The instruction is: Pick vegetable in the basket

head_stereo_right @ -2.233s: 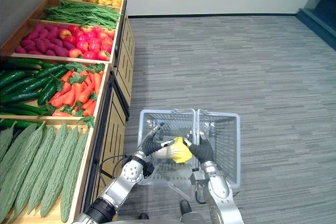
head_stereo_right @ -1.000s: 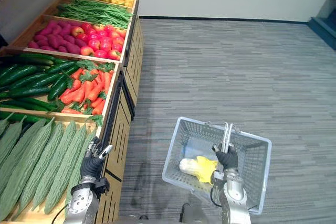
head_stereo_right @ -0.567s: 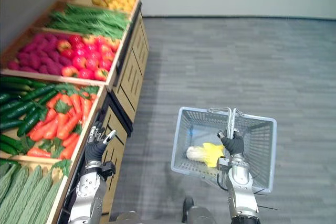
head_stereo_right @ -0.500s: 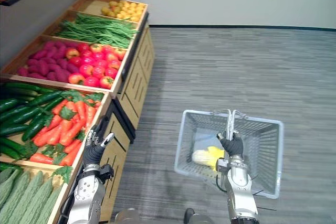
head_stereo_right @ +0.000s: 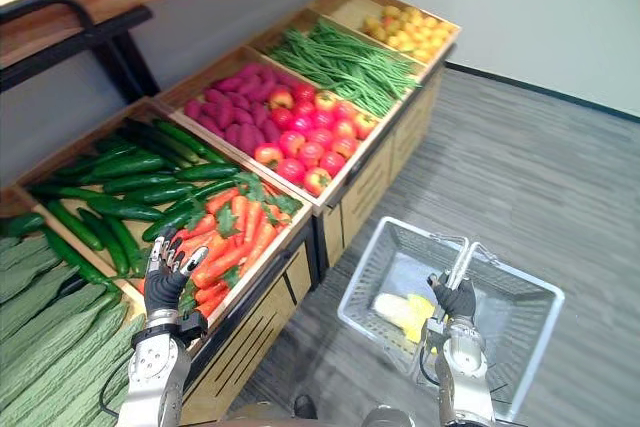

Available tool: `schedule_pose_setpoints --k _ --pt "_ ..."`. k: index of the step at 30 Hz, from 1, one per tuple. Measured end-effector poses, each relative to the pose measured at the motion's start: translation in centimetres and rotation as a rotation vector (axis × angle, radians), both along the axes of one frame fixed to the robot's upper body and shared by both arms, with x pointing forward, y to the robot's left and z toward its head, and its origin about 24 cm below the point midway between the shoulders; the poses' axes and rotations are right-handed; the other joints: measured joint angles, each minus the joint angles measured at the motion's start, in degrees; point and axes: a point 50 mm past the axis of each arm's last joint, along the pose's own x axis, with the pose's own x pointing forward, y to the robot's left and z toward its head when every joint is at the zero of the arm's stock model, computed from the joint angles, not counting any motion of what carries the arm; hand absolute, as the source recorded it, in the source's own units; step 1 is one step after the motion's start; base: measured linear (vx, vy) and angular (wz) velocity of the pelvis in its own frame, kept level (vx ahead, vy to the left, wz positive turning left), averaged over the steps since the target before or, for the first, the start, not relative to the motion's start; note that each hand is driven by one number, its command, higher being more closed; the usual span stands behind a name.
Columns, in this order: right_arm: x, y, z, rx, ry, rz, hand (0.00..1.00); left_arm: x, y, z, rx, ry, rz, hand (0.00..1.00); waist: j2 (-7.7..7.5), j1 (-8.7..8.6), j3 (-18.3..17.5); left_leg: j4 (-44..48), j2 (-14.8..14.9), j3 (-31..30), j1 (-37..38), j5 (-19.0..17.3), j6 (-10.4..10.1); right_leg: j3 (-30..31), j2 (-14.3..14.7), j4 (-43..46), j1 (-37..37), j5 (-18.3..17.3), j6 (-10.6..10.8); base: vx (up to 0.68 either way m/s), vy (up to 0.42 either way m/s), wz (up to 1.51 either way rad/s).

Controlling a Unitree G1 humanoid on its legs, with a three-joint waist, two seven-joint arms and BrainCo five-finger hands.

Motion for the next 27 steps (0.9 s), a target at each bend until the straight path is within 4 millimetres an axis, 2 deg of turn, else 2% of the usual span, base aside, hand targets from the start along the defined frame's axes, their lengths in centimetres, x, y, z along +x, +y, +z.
schedule_pose_setpoints --k 2,4,5,6,7,8,9,12,15,17,22,23,26,27 --pt "0.0 0.4 -0.1 0.004 0.004 0.020 1.00 0.1 -0.2 0.2 0.012 -0.005 -0.006 0.00 -0.44 -0.39 0.3 0.8 0.3 -4.3 0.3 -1.1 -1.0 7.2 2.4 -5.0 -3.3 -1.0 0.3 0.16 -0.196 1.09" --pt "-0.2 1.0 -0.4 0.014 0.016 0.048 1.00 0.3 -0.8 0.4 0.007 -0.016 -0.019 0.00 -1.05 -0.48 0.5 3.5 1.0 -10.6 -0.9 -3.1 -3.2 18.6 6.0 -15.3 -5.4 -0.6 0.7 0.16 -0.292 1.37" --pt "-0.5 1.1 -0.6 0.018 0.025 0.050 1.00 0.3 -0.9 0.4 0.007 -0.018 -0.022 0.00 -1.33 -0.64 0.3 4.7 1.0 -12.5 -1.6 -3.7 -4.2 21.3 6.4 -19.6 -5.0 0.1 1.6 0.14 -0.327 1.58" --pt "-1.2 1.3 -1.1 0.030 0.040 0.039 1.00 0.3 -0.9 1.1 0.018 -0.044 -0.027 0.00 -3.99 -0.73 0.1 6.8 -0.5 -15.6 -2.7 -5.0 -6.2 23.3 4.2 -27.9 -3.8 5.8 1.7 0.15 -0.372 1.47" --pt "-1.8 1.2 -1.6 0.039 0.063 0.036 1.00 0.4 -1.2 1.2 0.009 -0.050 -0.029 0.00 -4.35 -0.47 0.7 8.4 -0.5 -18.2 -3.5 -5.9 -7.6 20.9 3.6 -27.2 -3.3 5.6 4.0 0.23 -0.441 1.50" --pt "-2.4 1.0 -1.9 0.037 0.087 0.028 1.00 0.2 -1.4 1.1 -0.002 -0.047 -0.030 0.00 -3.76 -0.31 -0.3 8.7 1.2 -18.3 -4.2 -5.7 -7.9 18.5 4.0 -28.3 -3.0 5.4 3.3 0.28 -0.430 1.22" --pt "-3.0 0.7 -2.2 0.032 0.104 0.021 1.00 0.2 -2.2 1.3 -0.014 -0.057 -0.042 0.00 -2.33 0.66 -0.8 8.1 3.2 -19.4 -4.9 -4.6 -9.7 15.4 5.0 -28.7 -2.7 5.6 2.5 0.23 -0.310 1.04" --pt "-3.6 0.6 -2.5 0.035 0.124 0.019 1.00 0.3 -2.6 1.3 -0.004 -0.059 -0.046 0.00 -1.30 0.68 -0.9 4.0 5.3 -20.8 -4.6 -2.1 -11.9 9.5 5.9 -30.3 -0.3 5.8 2.2 0.13 -0.240 0.91" --pt "-4.4 0.4 -2.5 0.039 0.128 0.016 1.00 0.7 -2.7 1.7 0.031 -0.074 -0.057 0.00 -1.36 0.63 -1.1 2.6 5.9 -20.5 -5.0 -0.2 -11.4 5.5 5.6 -32.3 1.9 5.9 2.1 0.06 -0.097 0.67" --pt "-5.0 -0.1 -2.5 0.044 0.128 -0.005 1.00 1.0 -2.6 1.7 0.074 -0.069 -0.067 0.00 -1.92 0.37 -1.3 1.1 5.4 -18.5 -5.6 1.5 -10.6 3.5 4.6 -33.6 2.3 6.0 1.9 0.00 -0.002 0.57" --pt "-5.6 0.6 -3.0 0.084 0.140 0.003 1.00 1.3 -1.7 0.4 0.201 0.012 -0.102 0.00 -3.50 0.11 -2.5 -2.3 5.5 -15.0 -5.3 2.4 -9.8 2.8 3.8 -36.1 3.0 6.8 1.2 -0.04 0.032 0.16" --pt "-5.8 0.6 -3.1 0.087 0.147 0.013 1.00 1.4 -1.4 0.1 0.241 0.032 -0.116 0.00 -3.93 -0.19 -2.9 -3.8 6.0 -12.6 -4.7 3.2 -10.0 3.1 3.8 -37.1 3.1 7.3 1.1 0.00 0.000 0.00" --pt "-5.7 0.9 -3.4 0.093 0.158 0.036 1.00 1.9 -0.7 -1.0 0.358 0.095 -0.155 0.00 -4.04 -0.58 -3.3 -7.9 5.8 -11.3 -2.6 6.2 -11.4 4.3 4.0 -39.8 3.9 8.8 1.4 -0.01 0.037 -0.14" --pt "-5.4 1.1 -3.5 0.094 0.161 0.055 1.00 2.2 -0.3 -1.3 0.441 0.125 -0.185 0.00 -3.96 -1.60 -3.4 -9.5 5.6 -11.2 -2.3 7.5 -11.3 4.4 4.0 -40.9 3.7 9.5 1.5 -0.01 0.034 -0.08"
